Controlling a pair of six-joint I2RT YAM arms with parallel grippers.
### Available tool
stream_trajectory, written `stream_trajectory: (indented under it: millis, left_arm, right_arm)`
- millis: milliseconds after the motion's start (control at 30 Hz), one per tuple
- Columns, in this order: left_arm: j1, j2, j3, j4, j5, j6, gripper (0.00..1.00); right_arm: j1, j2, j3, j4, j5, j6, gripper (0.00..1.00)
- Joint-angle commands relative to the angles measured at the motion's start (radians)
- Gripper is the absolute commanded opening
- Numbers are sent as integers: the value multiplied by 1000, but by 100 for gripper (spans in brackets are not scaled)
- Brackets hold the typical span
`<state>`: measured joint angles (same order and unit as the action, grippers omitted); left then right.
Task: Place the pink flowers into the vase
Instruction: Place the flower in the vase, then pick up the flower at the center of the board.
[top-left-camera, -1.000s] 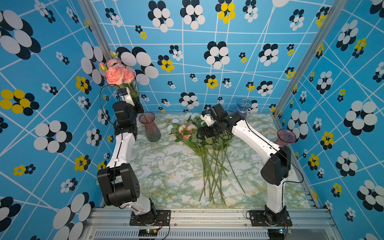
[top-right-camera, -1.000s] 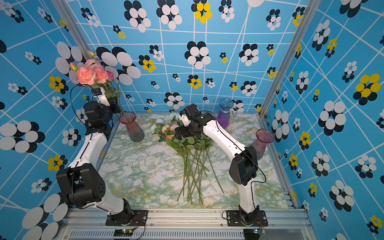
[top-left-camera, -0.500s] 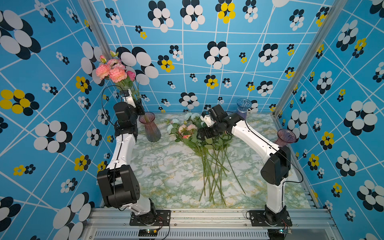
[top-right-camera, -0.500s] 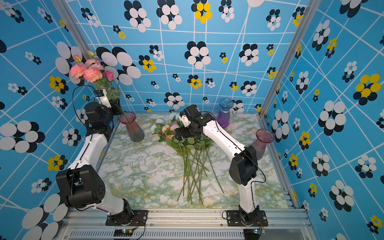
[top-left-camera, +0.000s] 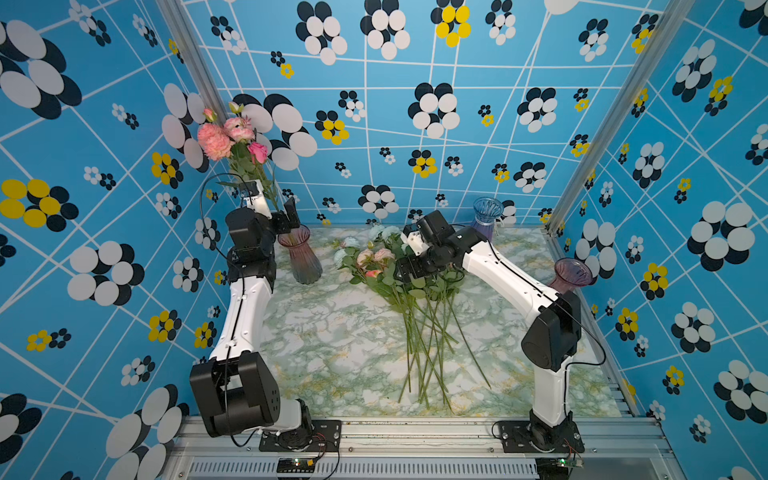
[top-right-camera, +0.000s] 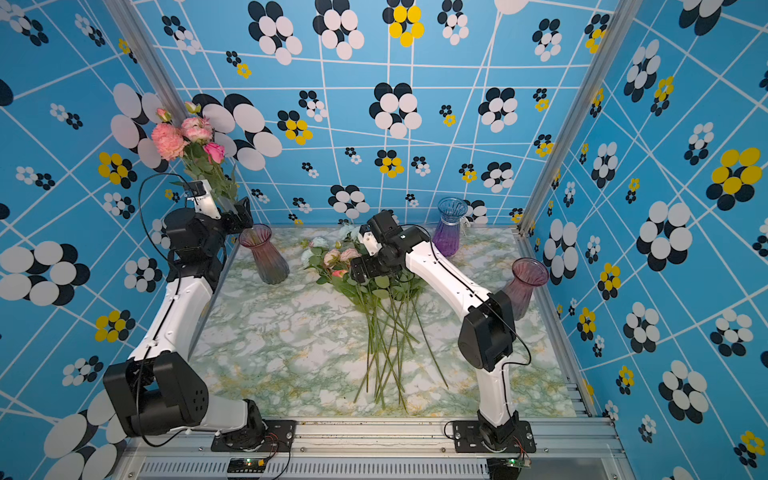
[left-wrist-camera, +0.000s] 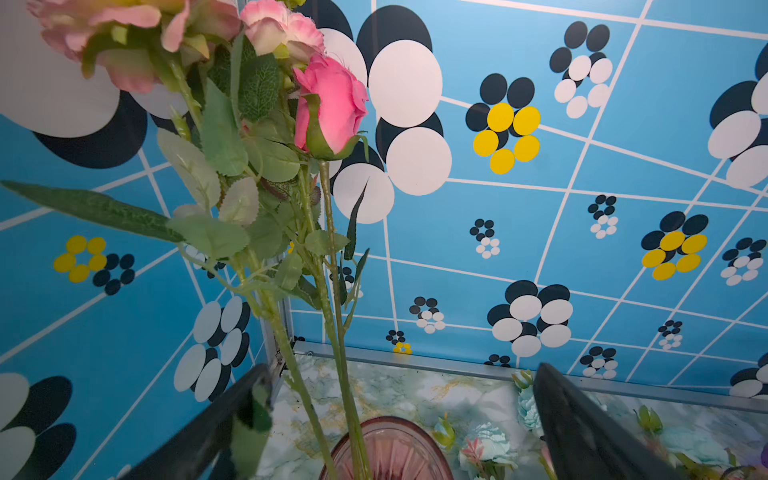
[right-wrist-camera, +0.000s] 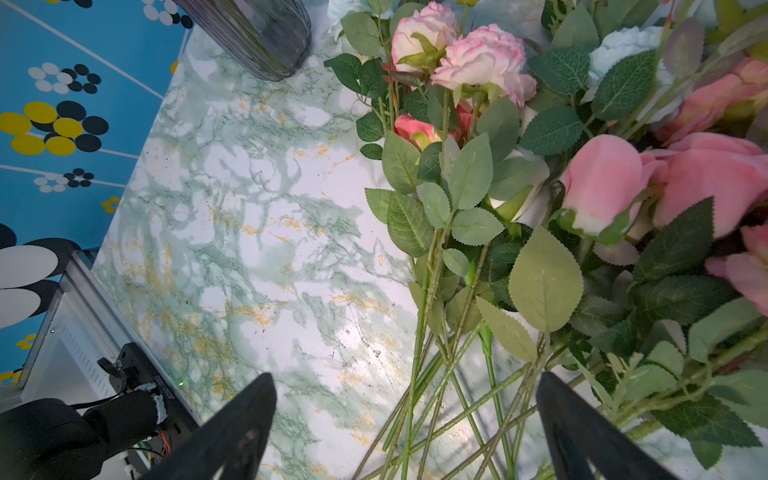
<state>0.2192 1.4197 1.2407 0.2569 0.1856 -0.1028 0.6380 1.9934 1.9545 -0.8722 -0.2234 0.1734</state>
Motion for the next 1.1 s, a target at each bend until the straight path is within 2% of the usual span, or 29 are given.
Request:
stream_trajectory:
  millis: [0, 133, 267, 367, 500, 600, 800, 933, 1067]
  left_arm:
    - [-24, -38, -19, -25, -12, 21, 100]
    - [-79, -84, -55, -42, -47, 8, 100]
    - [-200, -137, -120, -58, -115, 101, 100]
    - [-267, -159, -144, -90, -151, 125, 99]
    - [-337, -197, -189, -108, -186, 91, 100]
    - [-386, -218, -211, -166, -192, -37, 100]
    - [-466, -188, -266, -347, -103, -413, 100]
    - [-496, -142, -393, -253, 79, -697, 94]
    - [-598, -59, -446, -211, 169, -811, 92]
  right_arm:
    - [2, -30, -22, 15, -13, 13, 99]
    - [0, -45, -35, 12, 6, 4, 99]
    - [-6, -63, -55, 9, 23, -4, 99]
    - [-5, -68, -56, -2, 43, -10, 99]
    - [-13, -92, -84, 2, 67, -9, 99]
    - [-37, -120, -116, 4, 95, 0, 99]
    - [-84, -191, -200, 15, 164, 2, 99]
    - [-104, -240, -266, 26, 187, 2, 99]
    - [-125, -276, -319, 40, 192, 8, 99]
